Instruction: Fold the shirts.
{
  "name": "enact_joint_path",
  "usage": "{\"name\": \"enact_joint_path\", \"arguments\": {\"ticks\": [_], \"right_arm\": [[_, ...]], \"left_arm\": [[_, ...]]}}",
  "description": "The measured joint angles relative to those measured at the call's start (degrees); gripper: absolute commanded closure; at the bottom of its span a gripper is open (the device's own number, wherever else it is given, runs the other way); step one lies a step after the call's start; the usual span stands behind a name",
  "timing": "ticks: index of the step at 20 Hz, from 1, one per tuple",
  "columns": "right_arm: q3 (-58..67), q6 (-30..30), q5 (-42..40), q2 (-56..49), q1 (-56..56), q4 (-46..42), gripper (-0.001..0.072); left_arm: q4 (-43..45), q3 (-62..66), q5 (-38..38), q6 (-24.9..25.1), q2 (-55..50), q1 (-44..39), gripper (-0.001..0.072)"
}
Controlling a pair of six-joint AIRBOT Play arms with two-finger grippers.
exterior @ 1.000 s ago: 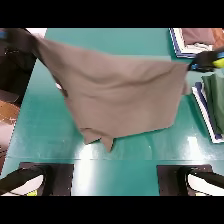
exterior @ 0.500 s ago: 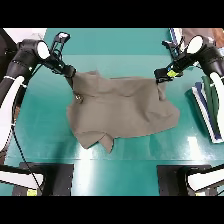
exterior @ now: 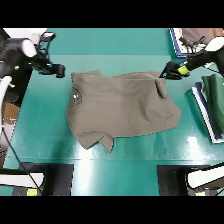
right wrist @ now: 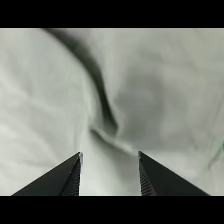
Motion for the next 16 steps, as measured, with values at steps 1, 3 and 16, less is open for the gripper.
{"name": "enact_joint_path", "arguments": {"ticks": [1, 3, 16], "right_arm": [[-0.7, -0.9, 1.7, 1.0, -1.3, 1.1, 0.0302], [-3.6, -2.3, 3.8, 4.0, -3.7, 2.8, 0.0303], [-31.6, -5.3, -2.2, 27.7, -15.5, 4.7, 0.0303]], "left_arm": [[-1.7, -2.6, -0.7, -0.2, 2.2, 1.4, 0.0099], [-4.9, -10.2, -1.5, -0.3, 7.1, 3.3, 0.0099], [-32.8, -59.6, 4.3, 0.8, 31.8, 5.5, 0.0100]]}}
